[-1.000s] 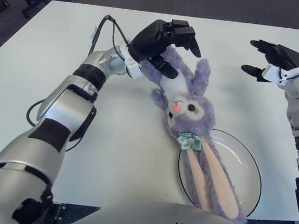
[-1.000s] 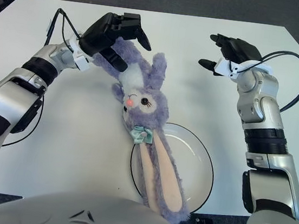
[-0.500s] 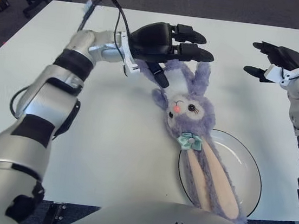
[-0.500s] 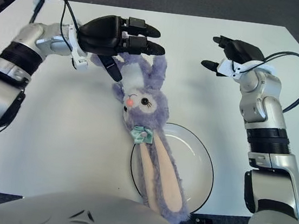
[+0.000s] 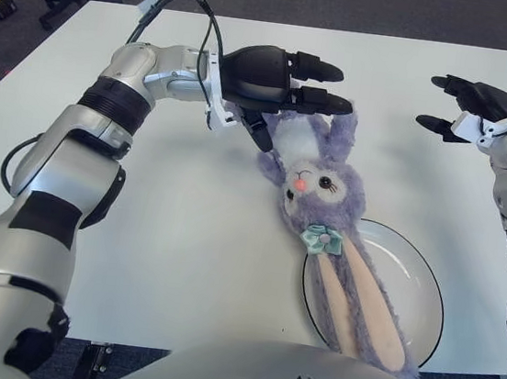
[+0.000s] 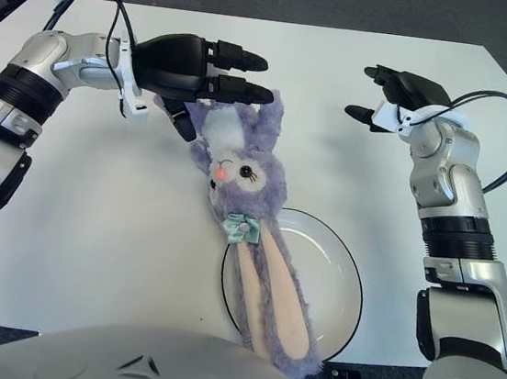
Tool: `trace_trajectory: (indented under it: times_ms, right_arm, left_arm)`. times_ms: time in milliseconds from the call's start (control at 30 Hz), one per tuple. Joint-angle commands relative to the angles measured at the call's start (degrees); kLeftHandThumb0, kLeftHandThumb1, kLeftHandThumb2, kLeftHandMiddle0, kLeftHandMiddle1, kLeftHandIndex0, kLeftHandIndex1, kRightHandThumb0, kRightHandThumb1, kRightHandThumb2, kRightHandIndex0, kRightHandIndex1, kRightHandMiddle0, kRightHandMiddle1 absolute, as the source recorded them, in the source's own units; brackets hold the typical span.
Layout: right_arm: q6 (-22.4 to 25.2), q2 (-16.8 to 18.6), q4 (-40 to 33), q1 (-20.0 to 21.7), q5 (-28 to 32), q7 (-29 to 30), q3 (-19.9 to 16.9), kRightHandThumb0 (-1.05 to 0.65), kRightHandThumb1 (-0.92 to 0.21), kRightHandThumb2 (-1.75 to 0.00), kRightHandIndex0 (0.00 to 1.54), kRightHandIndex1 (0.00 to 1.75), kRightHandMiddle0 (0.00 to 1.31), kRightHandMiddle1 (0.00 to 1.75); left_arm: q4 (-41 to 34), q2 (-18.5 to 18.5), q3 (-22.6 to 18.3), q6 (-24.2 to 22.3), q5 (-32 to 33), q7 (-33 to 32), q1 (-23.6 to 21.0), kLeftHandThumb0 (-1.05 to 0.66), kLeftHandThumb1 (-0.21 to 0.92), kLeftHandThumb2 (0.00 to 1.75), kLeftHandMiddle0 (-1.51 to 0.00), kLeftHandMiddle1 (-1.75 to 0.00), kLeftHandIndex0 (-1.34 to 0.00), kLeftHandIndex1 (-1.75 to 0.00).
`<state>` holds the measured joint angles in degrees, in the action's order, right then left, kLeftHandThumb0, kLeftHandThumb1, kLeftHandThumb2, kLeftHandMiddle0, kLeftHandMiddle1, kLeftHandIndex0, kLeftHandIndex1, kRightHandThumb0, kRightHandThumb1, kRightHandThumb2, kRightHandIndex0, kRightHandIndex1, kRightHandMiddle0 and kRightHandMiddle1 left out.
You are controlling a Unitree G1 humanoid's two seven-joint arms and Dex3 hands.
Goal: Put the doll into the plate.
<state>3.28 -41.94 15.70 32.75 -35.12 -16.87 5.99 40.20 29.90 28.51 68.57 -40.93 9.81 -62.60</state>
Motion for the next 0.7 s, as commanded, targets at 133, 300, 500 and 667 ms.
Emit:
trace_trajectory:
  times_ms: [133,300,500,667]
  right_arm:
    - [-0.3,-1.5,-0.2,0.5,1.3,0.6,-1.4,-0.64,-0.92,-0.61,0.36,0.03,0.39,0.05]
    - [-0.2,-1.7,-0.6,0.3,1.3,0.5,-1.6,-0.64,-0.92,-0.62,0.37,0.02,0.39,0.05]
    - [0.2,-2.2,-1.9,-0.4,1.6,0.1,-2.1,-0.64,-0.92,-0.62,0.39,0.03,0.39,0.05]
    - [0.9,-2.3,-2.5,-0.7,1.4,0.1,-2.3,-0.64,-0.92,-0.62,0.41,0.03,0.39,0.05]
  left_arm:
    - [-3.9,1.3,0.4,-1.8,1.8,5.7,1.0,-0.95,0.92,0.31,-0.14,0.00,-0.11,-0.08]
    - [-5.7,1.7,0.3,-2.4,1.5,7.5,1.5,-0.96,0.92,0.31,-0.14,0.00,-0.10,-0.07]
    - [-10.3,2.2,0.9,-5.5,4.3,12.9,4.1,-0.96,0.92,0.31,-0.13,0.00,-0.10,-0.07]
    - [-12.5,2.2,1.1,-7.4,7.0,16.6,5.7,-0.97,0.92,0.31,-0.13,0.00,-0.10,-0.06]
